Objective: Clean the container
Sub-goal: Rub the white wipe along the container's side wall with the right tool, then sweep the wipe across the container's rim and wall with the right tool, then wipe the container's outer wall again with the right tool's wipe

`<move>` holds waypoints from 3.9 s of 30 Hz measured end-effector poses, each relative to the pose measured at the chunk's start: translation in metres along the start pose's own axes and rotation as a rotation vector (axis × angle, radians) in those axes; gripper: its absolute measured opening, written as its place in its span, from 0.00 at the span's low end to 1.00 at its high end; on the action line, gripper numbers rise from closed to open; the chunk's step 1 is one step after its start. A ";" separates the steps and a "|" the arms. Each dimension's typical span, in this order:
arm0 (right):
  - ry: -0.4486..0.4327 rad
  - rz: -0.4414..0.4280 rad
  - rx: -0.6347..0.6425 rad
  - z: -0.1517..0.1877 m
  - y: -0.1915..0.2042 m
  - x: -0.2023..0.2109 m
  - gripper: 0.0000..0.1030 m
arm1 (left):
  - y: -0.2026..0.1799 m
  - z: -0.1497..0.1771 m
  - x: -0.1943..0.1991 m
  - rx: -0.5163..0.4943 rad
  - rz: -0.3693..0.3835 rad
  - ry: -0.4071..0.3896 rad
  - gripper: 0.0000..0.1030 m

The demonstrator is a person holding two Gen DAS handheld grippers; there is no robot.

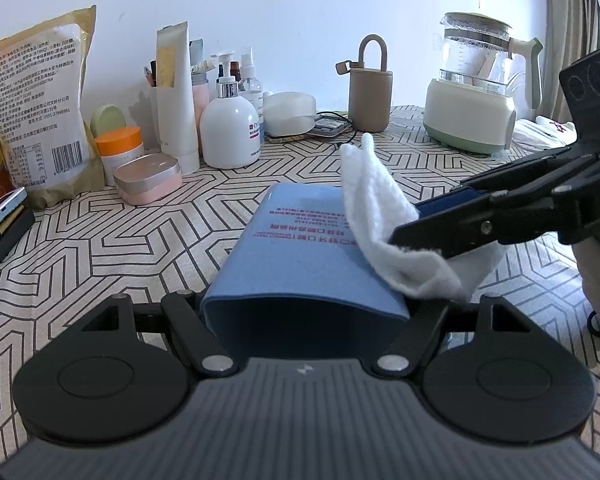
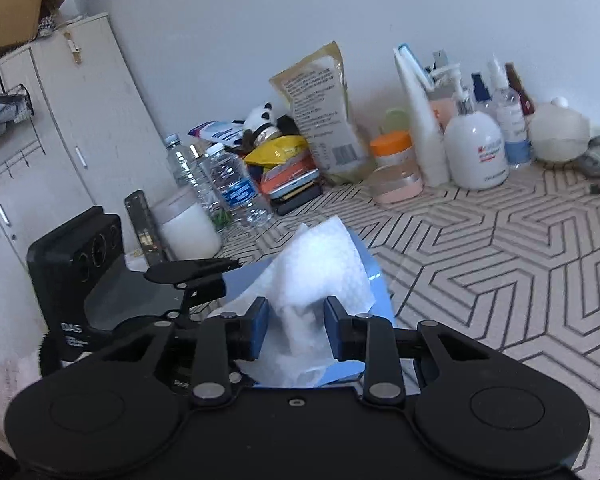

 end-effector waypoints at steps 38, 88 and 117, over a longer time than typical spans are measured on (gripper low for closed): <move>-0.022 -0.009 0.073 -0.001 0.014 0.001 0.25 | 0.004 0.000 -0.001 0.010 -0.005 -0.003 0.71; -0.077 0.140 0.129 -0.026 -0.001 -0.020 0.28 | 0.004 -0.002 -0.003 0.000 0.007 -0.002 0.71; -0.027 -0.025 0.146 -0.012 0.033 -0.011 0.36 | -0.004 -0.002 0.001 -0.012 0.020 -0.006 0.72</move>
Point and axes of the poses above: each gripper's, at about its wrist camera, not at the fingertips, and x roughly against the way its jaws point, y to its left, z to its underside, the point moved 7 cm from there along -x, roughly the way its jaws point, and after that the axes turned 3 degrees about z, right-handed, at the moved point
